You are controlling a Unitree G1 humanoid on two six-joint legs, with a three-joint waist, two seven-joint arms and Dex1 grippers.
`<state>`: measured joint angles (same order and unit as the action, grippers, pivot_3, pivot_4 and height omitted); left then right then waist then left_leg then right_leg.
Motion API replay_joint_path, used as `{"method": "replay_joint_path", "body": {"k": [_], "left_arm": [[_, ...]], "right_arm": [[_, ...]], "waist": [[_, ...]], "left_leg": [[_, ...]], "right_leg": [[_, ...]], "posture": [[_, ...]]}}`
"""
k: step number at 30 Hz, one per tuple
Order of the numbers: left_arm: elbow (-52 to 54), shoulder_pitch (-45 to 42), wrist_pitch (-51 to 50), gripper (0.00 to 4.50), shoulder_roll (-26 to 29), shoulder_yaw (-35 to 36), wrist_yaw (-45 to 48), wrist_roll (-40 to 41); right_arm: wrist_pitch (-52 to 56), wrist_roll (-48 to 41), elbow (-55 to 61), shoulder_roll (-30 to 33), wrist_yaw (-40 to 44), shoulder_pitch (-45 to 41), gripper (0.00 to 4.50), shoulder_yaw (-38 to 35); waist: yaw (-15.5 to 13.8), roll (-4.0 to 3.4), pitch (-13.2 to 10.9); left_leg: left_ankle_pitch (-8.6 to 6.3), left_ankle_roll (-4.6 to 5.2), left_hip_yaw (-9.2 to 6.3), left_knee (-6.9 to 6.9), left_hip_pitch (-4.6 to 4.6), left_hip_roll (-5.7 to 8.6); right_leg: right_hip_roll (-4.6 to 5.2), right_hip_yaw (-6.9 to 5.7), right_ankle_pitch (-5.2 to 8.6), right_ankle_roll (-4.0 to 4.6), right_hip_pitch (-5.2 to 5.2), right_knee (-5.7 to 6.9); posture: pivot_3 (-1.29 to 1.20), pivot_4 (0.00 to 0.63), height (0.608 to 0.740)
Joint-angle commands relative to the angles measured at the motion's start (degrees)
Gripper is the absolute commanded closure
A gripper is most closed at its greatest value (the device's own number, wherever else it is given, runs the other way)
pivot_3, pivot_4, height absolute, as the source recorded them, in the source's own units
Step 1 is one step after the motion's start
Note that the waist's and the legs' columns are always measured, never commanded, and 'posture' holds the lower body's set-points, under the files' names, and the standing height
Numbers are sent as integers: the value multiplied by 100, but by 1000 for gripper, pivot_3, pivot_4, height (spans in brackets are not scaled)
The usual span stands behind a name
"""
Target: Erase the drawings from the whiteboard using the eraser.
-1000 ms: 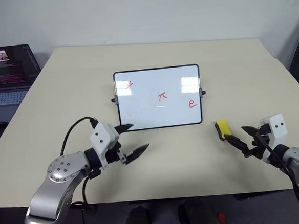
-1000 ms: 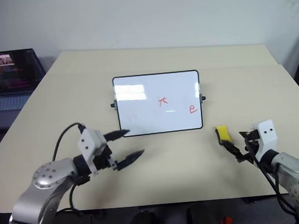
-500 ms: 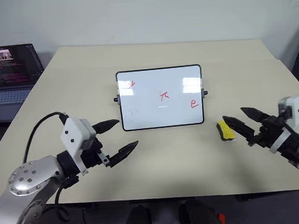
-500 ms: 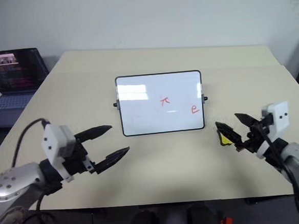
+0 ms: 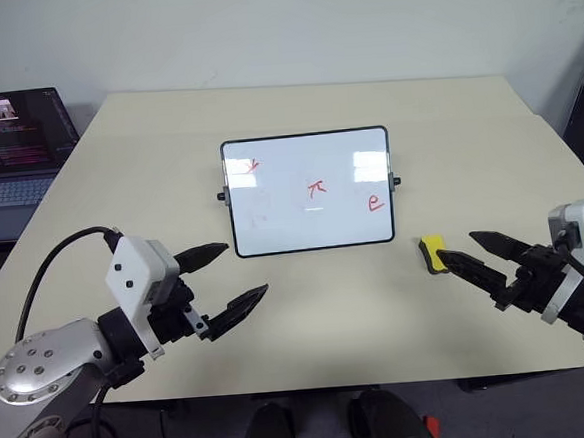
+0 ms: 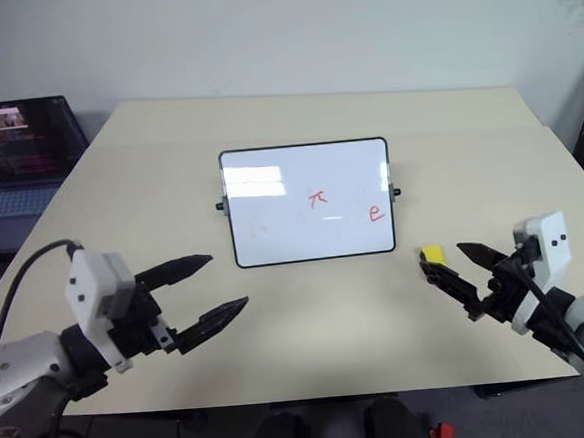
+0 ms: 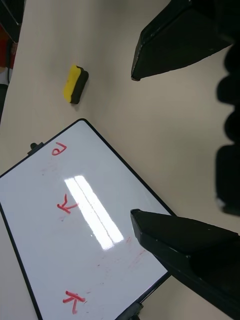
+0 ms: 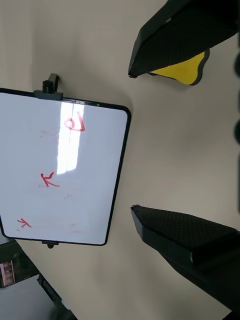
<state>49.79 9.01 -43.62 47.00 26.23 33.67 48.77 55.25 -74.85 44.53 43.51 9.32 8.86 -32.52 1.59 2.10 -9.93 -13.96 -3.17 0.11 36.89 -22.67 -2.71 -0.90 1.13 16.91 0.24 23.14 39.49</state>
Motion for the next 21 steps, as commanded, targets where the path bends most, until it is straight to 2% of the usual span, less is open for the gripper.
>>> {"method": "replay_joint_path", "body": {"k": [1,5,10,15,18,21], "left_arm": [[-49,-283,142,0,106,-112,-26,-87],[-466,-783,396,0,103,-615,100,-455],[-1191,-1437,1026,0,-170,-1478,247,-1225],[-2110,-2122,1839,0,-454,-2216,788,-1877],[-2735,-2484,2170,0,-544,-2521,1428,-1949],[-3341,-2792,2656,0,-638,-2802,1978,-2189]], "right_arm": [[-277,-145,266,54,-120,114,44,-65],[-534,217,319,-41,-207,131,44,179],[-803,1385,116,-227,-489,2,44,854],[-935,2052,1,-532,-825,-451,44,1306],[-651,2377,-37,-684,-1274,-631,44,1594],[-453,2673,-126,-1102,-1861,-823,44,1830]], "waist": [[-5,0,0],[-12,0,0],[-11,1,0],[-11,0,1],[-10,1,1],[0,0,1]], "left_leg": [[0,0,-1,0,0,0],[0,0,-3,1,0,4],[0,0,0,0,-2,8],[0,0,2,0,-6,10],[0,0,0,-1,-10,9],[0,0,1,-3,-12,8]], "right_leg": [[0,-1,0,0,0,0],[-1,-5,0,0,0,1],[-2,-4,0,0,0,-3],[-3,-3,0,-1,4,-2],[-6,-5,0,0,5,-5],[-7,-6,0,0,8,-7]], "posture": [[0,150,740],[0,150,740],[0,150,740],[0,150,740],[0,150,740],[0,150,740]]}}
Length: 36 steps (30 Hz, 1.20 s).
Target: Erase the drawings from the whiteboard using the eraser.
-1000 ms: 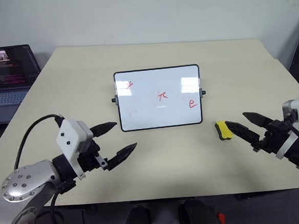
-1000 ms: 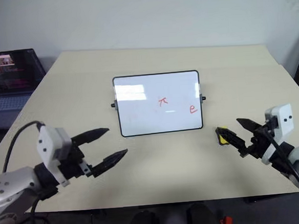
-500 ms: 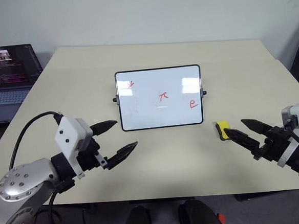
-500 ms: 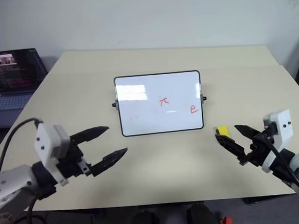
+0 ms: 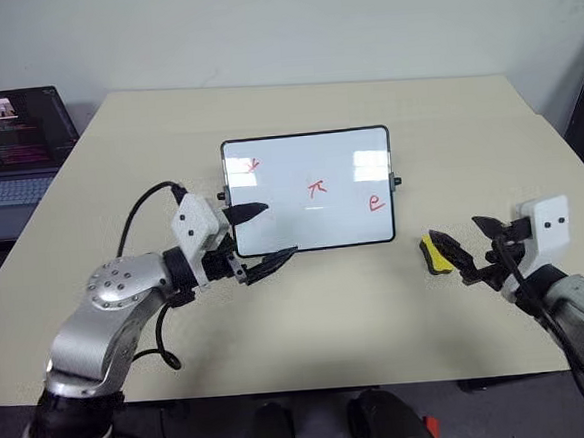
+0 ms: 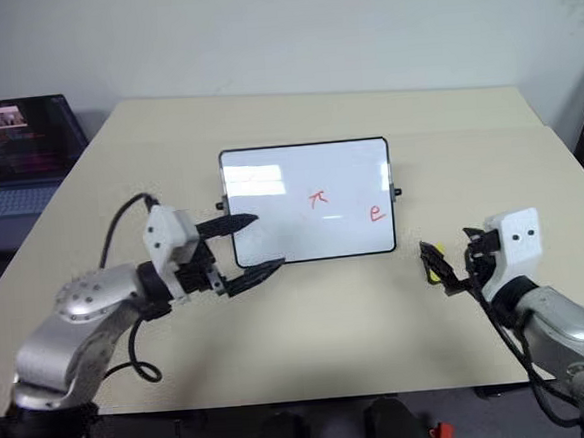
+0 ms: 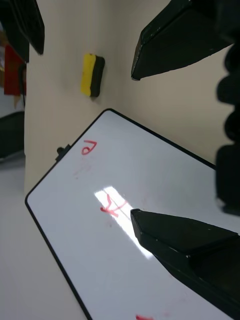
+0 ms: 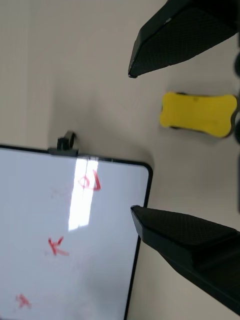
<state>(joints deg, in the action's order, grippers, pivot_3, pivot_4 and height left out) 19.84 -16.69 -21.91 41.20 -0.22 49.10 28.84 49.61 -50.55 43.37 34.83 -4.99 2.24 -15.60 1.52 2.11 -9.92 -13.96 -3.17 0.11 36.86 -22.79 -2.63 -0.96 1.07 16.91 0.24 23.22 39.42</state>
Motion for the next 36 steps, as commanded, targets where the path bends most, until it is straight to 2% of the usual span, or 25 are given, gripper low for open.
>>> {"method": "replay_joint_path", "body": {"k": [1,6,12,20,32,36], "left_arm": [[-518,-336,617,0,-112,-247,570,-267],[-1169,-746,1069,0,-468,-429,798,-538],[-1231,-786,1183,0,-565,-503,930,-701],[-858,-624,1016,0,-365,-474,1143,-668],[-481,-449,770,0,-355,-369,1081,-645],[-471,-404,773,0,-348,-339,1076,-663]], "right_arm": [[120,364,-57,-393,-564,-226,44,225],[29,1075,-319,-980,-879,-407,44,673],[-195,1819,-727,-1385,-750,-406,44,1038],[-385,2285,-1246,-1549,-247,-592,44,1051],[-585,2694,-1817,-1659,266,-701,44,895],[-614,2799,-1958,-1726,360,-737,935,863]], "waist": [[8,-1,0],[5,0,0],[13,-1,0],[19,-2,0],[15,-2,0],[19,-2,0]], "left_leg": [[0,0,1,0,0,0],[0,0,1,4,-4,0],[0,0,0,1,-7,-4],[0,1,1,2,-4,-4],[0,1,0,3,-4,-4],[0,1,0,2,-3,-4]], "right_leg": [[0,1,0,0,0,0],[1,2,0,0,2,1],[1,0,0,0,6,0],[1,1,0,0,6,3],[1,0,0,0,5,5],[1,0,0,0,6,5]], "posture": [[0,150,740],[0,150,740],[0,150,740],[0,150,740],[0,150,740],[0,150,740]]}}
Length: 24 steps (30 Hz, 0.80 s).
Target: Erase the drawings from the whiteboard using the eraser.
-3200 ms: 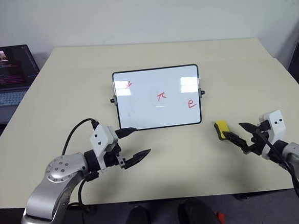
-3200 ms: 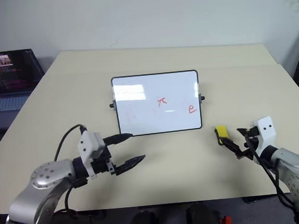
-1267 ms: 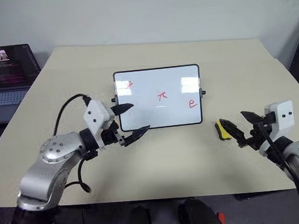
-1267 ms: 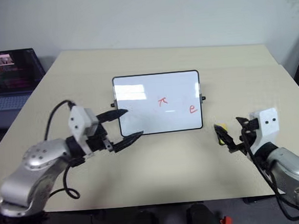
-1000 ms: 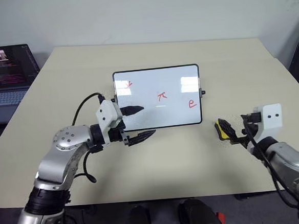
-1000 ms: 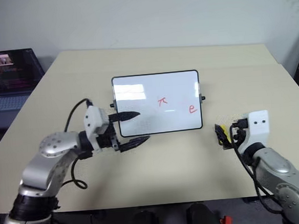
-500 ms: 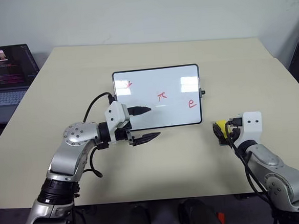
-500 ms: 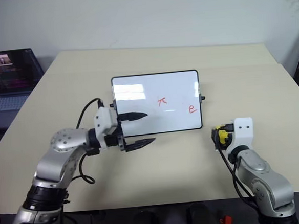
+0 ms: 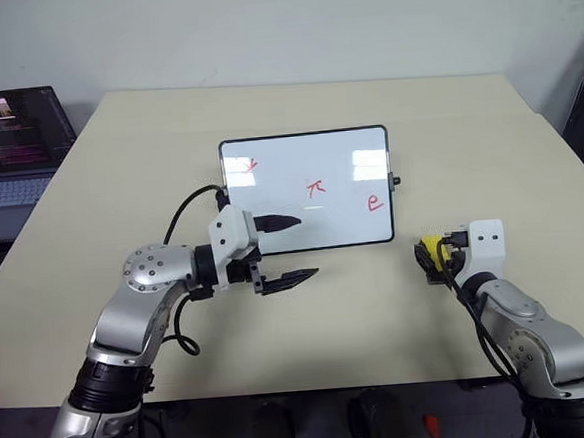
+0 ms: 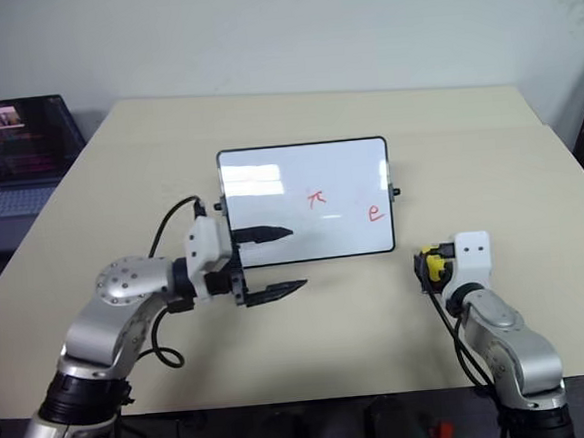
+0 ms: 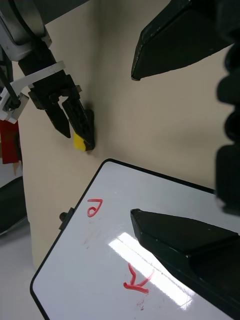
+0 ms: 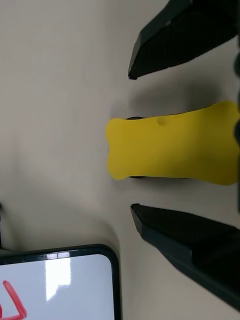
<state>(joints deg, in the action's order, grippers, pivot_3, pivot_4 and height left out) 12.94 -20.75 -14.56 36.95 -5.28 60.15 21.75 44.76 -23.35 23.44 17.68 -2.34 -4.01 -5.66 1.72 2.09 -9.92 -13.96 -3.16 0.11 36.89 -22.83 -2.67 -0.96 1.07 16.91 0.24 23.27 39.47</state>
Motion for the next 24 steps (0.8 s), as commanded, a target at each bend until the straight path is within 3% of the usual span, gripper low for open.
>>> {"method": "replay_joint_path", "body": {"k": [1,6,7,17,24], "left_arm": [[223,10,37,0,79,172,-28,47],[227,50,31,0,84,196,-65,39],[229,55,29,0,85,198,-72,40],[525,520,-417,0,121,208,-387,70],[756,665,-780,0,85,329,-611,212]], "right_arm": [[-122,100,-1,-8,135,-122,1294,-122],[-198,281,-194,-51,219,-226,3093,-117],[-205,303,-210,-58,226,-237,3277,-118],[-112,292,342,119,622,32,3297,-230],[9,368,840,681,1242,114,3299,107]], "waist": [[-2,0,0],[-2,0,0],[-2,0,0],[-4,-1,0],[-4,-1,0]], "left_leg": [[0,0,0,0,0,0],[0,0,1,2,0,0],[0,0,1,1,0,0],[0,0,-1,1,0,-2],[0,0,-3,3,4,-2]], "right_leg": [[0,0,0,0,0,0],[1,1,0,0,0,1],[1,1,0,0,0,1],[2,1,0,0,0,1],[2,0,0,0,-2,9]], "posture": [[0,150,740],[0,150,740],[0,150,740],[0,150,740],[0,150,740]]}}
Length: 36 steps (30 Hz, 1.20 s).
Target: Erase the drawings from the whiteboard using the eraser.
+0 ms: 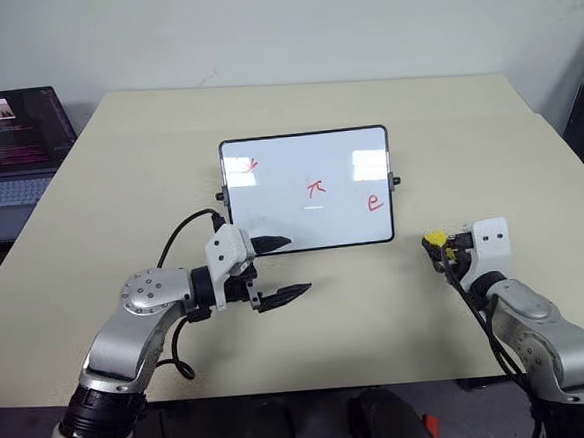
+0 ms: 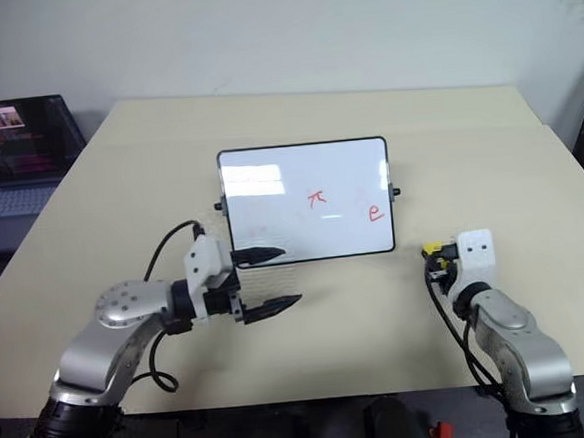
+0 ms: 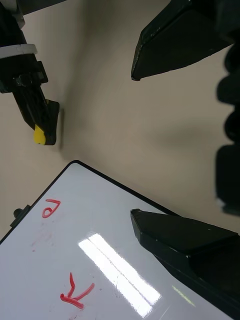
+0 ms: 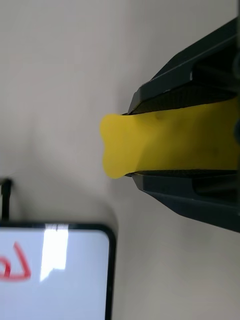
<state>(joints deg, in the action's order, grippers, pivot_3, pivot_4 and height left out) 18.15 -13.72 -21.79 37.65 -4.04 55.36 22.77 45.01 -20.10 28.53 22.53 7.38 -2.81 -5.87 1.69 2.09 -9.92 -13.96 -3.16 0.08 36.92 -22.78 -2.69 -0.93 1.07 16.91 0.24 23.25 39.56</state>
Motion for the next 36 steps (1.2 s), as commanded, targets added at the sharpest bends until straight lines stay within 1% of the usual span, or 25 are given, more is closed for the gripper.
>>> {"method": "replay_joint_path", "body": {"k": [1,6,9,12,16,19,24,28,31,33,36], "left_arm": [[225,-41,-57,0,15,209,-152,91],[113,-57,-74,0,-39,332,-423,28],[130,-185,-277,0,-49,451,-417,273],[-89,-390,-215,0,34,521,-383,224],[-187,-604,-289,0,37,563,-563,108],[28,-463,-397,0,202,647,-745,-47],[546,128,-624,0,461,1058,-1123,-134],[892,548,-926,0,571,1557,-1434,-93],[980,862,-1044,0,704,1974,-1584,-161],[948,953,-1052,0,770,2061,-1626,-222],[879,946,-1077,0,827,2076,-1641,-220]], "right_arm": [[-46,64,359,290,389,-1,3299,205],[74,8,770,429,674,39,3300,396],[45,-30,997,499,869,15,3300,431],[-42,-12,1028,476,1015,-102,3303,572],[79,-133,1219,338,1094,-332,3303,716],[-20,-86,1033,346,1279,-756,3303,933],[-373,91,265,95,1472,-1800,3303,1301],[-1108,589,-932,-221,1709,-2713,3303,1822],[-1792,1101,-2209,-598,1924,-3689,3303,2352],[-2121,1338,-2886,-853,1989,-4143,3304,2525],[-2621,1694,-3806,-1156,2123,-4689,3304,2743]], "waist": [[1,0,0],[1,0,0],[-2,0,0],[-2,1,0],[4,1,0],[22,1,0],[37,1,-1],[23,1,-1],[24,0,-3],[24,0,-3],[-8,1,-2]], "left_leg": [[0,0,0,0,2,1],[0,0,0,-1,3,1],[0,0,-1,0,0,1],[0,0,-1,3,0,2],[0,0,-1,3,2,5],[0,0,0,2,2,3],[0,0,-2,0,6,-1],[0,0,-1,1,7,-3],[0,0,-1,2,7,-3],[0,0,0,2,9,-3],[0,0,-6,0,5,-6]], "right_leg": [[-1,0,0,0,-1,0],[-2,-1,0,0,-1,0],[-1,0,0,0,-1,-1],[0,-1,0,0,-2,-1],[-2,-2,0,0,-2,2],[-2,0,0,0,-1,1],[-2,0,0,0,-1,3],[-2,0,0,1,0,6],[0,0,-1,3,1,8],[1,2,-16,29,4,12],[3,-8,-17,32,5,12]], "posture": [[0,150,740],[0,150,740],[0,150,740],[0,150,740],[0,150,740],[0,150,740],[0,150,740],[0,150,740],[0,150,740],[0,150,740],[0,150,740]]}}
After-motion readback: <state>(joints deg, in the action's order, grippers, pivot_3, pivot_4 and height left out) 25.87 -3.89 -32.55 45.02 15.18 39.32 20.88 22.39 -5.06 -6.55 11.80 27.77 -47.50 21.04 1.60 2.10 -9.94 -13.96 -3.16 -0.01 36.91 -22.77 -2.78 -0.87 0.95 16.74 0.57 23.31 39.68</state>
